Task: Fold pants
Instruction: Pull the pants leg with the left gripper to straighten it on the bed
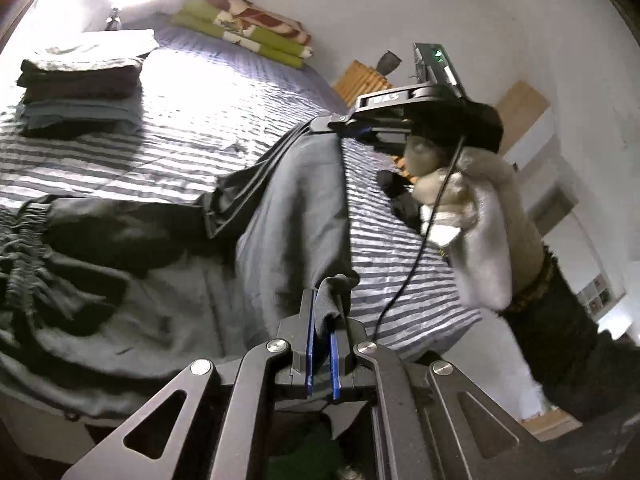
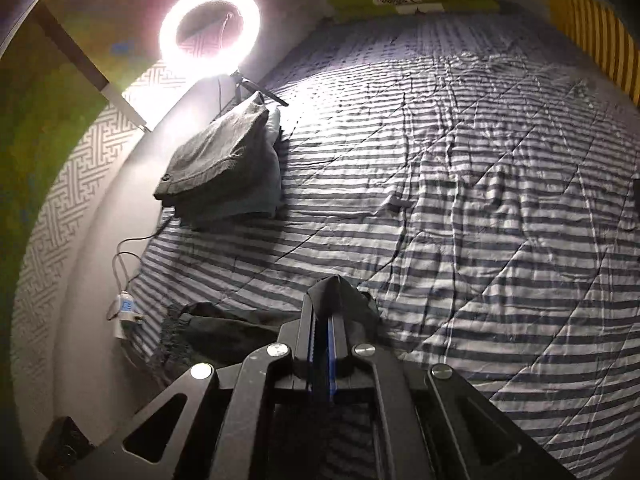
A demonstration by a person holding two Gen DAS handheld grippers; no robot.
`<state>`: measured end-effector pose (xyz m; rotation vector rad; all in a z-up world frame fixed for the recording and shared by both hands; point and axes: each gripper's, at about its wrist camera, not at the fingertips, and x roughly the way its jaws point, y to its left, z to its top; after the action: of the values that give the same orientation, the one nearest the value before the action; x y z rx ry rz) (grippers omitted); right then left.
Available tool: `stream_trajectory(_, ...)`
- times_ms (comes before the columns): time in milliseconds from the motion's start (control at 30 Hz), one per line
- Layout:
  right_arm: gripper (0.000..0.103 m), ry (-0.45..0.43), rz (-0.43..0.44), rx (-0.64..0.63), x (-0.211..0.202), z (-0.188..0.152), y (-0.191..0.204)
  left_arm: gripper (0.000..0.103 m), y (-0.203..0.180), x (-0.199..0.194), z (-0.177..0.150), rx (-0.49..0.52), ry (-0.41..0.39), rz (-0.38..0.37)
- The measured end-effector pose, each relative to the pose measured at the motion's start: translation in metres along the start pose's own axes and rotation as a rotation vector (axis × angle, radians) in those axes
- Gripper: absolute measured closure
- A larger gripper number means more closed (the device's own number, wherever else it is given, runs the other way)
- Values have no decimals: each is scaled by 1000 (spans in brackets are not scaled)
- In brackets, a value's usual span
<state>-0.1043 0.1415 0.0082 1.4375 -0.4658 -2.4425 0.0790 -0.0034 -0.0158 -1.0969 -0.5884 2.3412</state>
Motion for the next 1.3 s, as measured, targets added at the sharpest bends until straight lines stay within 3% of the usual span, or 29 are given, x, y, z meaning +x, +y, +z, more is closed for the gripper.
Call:
stream_trajectory(133, 99, -1, 3, 104, -3, -2, -36, 98, -37, 36, -4, 114, 76, -71)
stream_trajectory(300, 96, -37, 27, 156, -12, -17, -91, 98, -66, 96, -11, 180, 191, -124)
stream_trajectory(433, 87, -21, -51, 202, -5, -40, -133, 98, -73, 141, -20, 206, 276, -95)
stream_trajectory(567, 75, 28, -27, 298, -11, -92, -173, 98, -71, 164, -28, 191, 311, -81)
stream_trajectory(700, 69, 95, 125, 372, -10, -137, -181, 98, -80, 171, -35, 239, 327, -56)
stream_trajectory(833, 63, 142, 281, 426, 1, -156, -173, 98, -92, 178, -37, 281, 343, -35)
stream_trajectory(933, 63, 177, 267, 385, 11, -156, -162, 97, -92, 179, -36, 283, 350, -27)
stream_trajectory(1000, 81, 197, 255, 355, 17, -156, -154, 93, -88, 181, -32, 277, 377, -32)
stream_trajectory(1033, 92, 208, 238, 341, 19, -156, -150, 84, -89, 172, -34, 274, 399, -39)
stream_trajectory(1067, 94, 208, 231, 336, 19, -157, -150, 74, -85, 165, -30, 260, 426, -48)
stream_trajectory(1167, 98, 188, 209, 323, 18, -156, -150, 69, -68, 129, -14, 220, 371, -56)
stream_trajectory(1233, 98, 181, 194, 318, 16, -160, -154, 69, -41, 115, 10, 179, 318, 12)
stream_trajectory(1300, 98, 176, 171, 304, 16, -163, -154, 79, -9, 119, 35, 130, 287, 128)
